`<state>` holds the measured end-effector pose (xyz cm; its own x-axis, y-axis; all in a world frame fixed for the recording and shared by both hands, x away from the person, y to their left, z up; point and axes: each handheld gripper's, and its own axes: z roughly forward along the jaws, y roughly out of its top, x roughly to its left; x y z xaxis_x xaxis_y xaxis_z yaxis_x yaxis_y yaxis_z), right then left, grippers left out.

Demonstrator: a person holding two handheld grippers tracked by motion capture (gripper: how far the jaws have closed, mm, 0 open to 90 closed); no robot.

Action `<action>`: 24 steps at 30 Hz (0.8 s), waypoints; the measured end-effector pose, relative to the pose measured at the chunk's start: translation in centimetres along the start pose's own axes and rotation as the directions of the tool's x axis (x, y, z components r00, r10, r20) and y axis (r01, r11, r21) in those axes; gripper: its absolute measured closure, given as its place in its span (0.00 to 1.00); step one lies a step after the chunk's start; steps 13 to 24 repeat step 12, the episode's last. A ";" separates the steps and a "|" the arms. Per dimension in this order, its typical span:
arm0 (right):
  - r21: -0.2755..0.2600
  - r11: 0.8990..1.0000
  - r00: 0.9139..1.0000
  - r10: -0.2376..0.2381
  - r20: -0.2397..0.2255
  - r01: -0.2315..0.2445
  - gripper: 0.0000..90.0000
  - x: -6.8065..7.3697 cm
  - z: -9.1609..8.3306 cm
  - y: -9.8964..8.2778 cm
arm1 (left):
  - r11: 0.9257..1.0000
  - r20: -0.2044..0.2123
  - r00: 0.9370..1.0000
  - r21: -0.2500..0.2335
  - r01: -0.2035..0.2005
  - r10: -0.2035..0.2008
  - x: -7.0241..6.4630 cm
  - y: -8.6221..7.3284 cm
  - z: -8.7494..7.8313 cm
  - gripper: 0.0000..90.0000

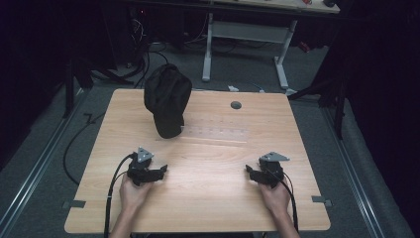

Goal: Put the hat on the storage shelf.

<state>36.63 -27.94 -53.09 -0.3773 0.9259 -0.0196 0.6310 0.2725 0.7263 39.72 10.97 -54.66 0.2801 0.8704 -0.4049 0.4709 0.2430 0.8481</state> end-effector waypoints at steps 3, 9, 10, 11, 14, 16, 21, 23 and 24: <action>-0.001 1.000 1.000 0.001 0.000 -0.001 0.42 0.0 0.0 0.0 | 1.000 0.000 1.000 0.004 -0.016 0.016 -0.2 -0.2 0.0 0.28; 0.000 1.000 1.000 0.002 0.001 -0.002 0.42 0.0 0.0 0.0 | 1.000 0.000 1.000 0.004 -0.014 0.014 -0.2 -0.2 0.0 0.28; 0.000 1.000 1.000 0.002 0.000 -0.002 0.42 0.0 0.0 0.0 | 1.000 0.000 1.000 0.004 -0.014 0.014 -0.2 -0.2 0.0 0.28; 0.000 1.000 1.000 0.002 0.000 -0.002 0.42 0.0 0.0 0.0 | 1.000 0.000 1.000 0.003 -0.013 0.013 -0.2 -0.2 0.0 0.28; 0.000 1.000 1.000 0.002 0.000 -0.002 0.42 0.0 0.0 0.0 | 1.000 0.000 1.000 0.003 -0.013 0.013 -0.2 -0.2 0.0 0.28; 0.000 1.000 1.000 0.002 0.000 -0.002 0.42 0.0 0.0 0.0 | 1.000 0.000 1.000 0.003 -0.013 0.013 -0.2 -0.2 0.0 0.28; 0.000 1.000 1.000 0.002 0.000 -0.002 0.42 0.0 0.0 0.0 | 1.000 0.000 1.000 0.003 -0.013 0.013 -0.2 -0.2 0.0 0.28; 0.000 1.000 1.000 0.002 0.000 -0.002 0.42 0.0 0.0 0.0 | 1.000 0.000 1.000 0.003 -0.013 0.013 -0.2 -0.2 0.0 0.28; 0.000 1.000 1.000 0.002 0.000 -0.002 0.42 0.0 0.0 0.0 | 1.000 0.000 1.000 0.003 -0.013 0.013 -0.2 -0.2 0.0 0.28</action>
